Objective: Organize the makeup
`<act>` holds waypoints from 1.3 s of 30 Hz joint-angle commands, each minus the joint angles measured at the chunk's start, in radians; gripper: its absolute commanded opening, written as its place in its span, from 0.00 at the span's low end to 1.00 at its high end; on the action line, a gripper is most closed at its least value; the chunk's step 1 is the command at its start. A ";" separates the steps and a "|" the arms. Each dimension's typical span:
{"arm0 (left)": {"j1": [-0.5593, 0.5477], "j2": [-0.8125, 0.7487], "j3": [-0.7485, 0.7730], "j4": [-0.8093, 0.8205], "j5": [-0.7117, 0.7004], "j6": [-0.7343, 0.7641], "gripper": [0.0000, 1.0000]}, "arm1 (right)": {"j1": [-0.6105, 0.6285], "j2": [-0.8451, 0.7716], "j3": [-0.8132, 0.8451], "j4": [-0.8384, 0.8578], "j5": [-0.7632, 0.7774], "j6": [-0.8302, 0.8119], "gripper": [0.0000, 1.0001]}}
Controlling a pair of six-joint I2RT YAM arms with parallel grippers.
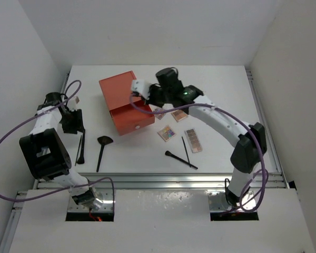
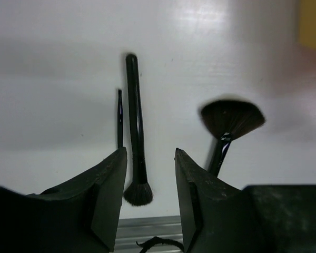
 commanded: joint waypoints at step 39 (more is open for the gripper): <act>0.056 0.206 -0.161 0.105 -0.127 0.052 0.42 | 0.079 -0.050 -0.172 0.459 0.089 0.077 0.59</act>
